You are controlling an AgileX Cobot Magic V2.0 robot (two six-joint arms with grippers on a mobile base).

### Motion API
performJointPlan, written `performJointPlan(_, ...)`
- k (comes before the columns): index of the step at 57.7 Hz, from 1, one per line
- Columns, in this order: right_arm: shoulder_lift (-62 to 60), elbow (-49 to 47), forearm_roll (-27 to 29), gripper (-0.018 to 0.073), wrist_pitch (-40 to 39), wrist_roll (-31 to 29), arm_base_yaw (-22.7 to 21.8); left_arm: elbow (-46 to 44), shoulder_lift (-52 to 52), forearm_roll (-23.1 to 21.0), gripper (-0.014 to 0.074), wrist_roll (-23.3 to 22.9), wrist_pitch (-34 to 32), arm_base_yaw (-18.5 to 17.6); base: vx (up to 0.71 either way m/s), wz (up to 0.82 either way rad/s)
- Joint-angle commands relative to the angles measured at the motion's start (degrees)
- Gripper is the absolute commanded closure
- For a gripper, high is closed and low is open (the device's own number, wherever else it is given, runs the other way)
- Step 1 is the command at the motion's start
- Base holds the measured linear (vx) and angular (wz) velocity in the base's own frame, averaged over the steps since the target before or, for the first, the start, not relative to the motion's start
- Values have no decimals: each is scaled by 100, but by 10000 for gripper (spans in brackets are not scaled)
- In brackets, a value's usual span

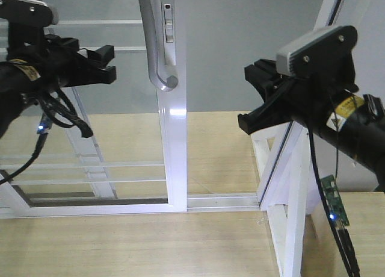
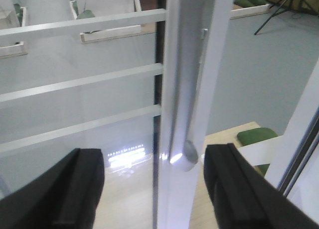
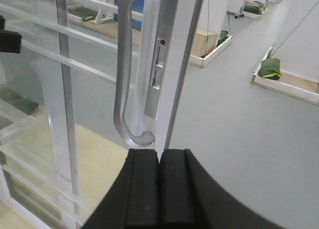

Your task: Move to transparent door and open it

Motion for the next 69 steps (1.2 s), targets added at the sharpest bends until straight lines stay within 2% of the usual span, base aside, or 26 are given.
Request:
performJointPlan(1,-419,150,234,565,-685,-55,-15,-195,186,-57,58,-188,-1148,-161,0,0)
performJointPlan(6,-631,358,314,565,-706,-55,-15,-216,547,-57,58,-422,-1848,-172,0,0)
performJointPlan(11,-737,441,320,565,-662,-135,-15,-389,950,-57,58,-573,-2183,-172,0,0)
performJointPlan(40,-756,441,429,565,-681,-842,-15,-1949,2430,-55,58,-589,-2129,-207,0,0)
performJointPlan(56,-756,441,430,565,-694,-840,-15,-2798,3007,-55,63,-589,-1846,-207,0,0)
performJointPlan(63,-756,441,425,565,-677,-840,-15,-2935,3059,-55,125,-480,-1556,-207,0,0)
performJointPlan(69,-756,441,425,565,-677,-840,-15,-2935,3059,-55,286,-480,-1557,-207,0,0)
